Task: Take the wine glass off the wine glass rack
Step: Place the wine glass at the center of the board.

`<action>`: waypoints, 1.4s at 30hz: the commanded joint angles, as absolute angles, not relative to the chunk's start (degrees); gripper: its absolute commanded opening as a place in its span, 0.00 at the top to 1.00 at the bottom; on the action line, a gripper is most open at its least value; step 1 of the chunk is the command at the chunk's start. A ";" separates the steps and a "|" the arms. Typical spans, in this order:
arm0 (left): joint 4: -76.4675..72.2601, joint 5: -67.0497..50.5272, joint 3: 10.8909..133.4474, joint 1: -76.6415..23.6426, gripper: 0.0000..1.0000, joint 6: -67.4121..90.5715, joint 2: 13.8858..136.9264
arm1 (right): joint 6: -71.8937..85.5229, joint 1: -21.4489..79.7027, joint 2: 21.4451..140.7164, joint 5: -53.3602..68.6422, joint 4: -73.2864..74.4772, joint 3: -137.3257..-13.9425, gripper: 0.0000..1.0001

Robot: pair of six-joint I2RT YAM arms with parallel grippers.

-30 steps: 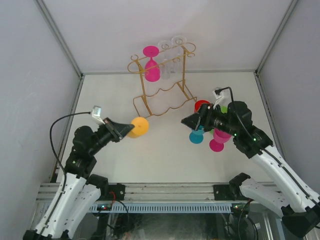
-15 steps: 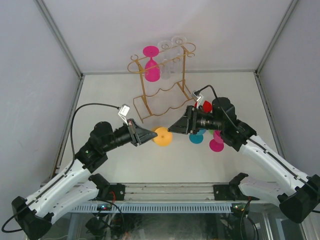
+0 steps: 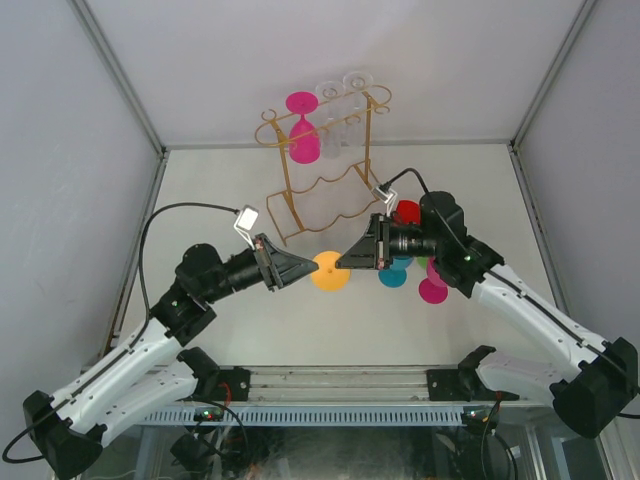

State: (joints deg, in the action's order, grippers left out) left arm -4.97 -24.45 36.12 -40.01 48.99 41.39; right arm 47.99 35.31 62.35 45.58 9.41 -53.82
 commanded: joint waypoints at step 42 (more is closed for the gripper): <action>-4.99 -15.28 31.38 -58.70 1.00 6.86 35.84 | 39.48 18.97 48.14 31.72 17.17 -56.01 0.46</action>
State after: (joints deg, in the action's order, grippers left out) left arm -5.17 -21.04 34.63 -52.21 28.99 39.92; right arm 37.06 24.01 47.07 31.40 11.18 -53.67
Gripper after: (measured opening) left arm 0.012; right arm 0.530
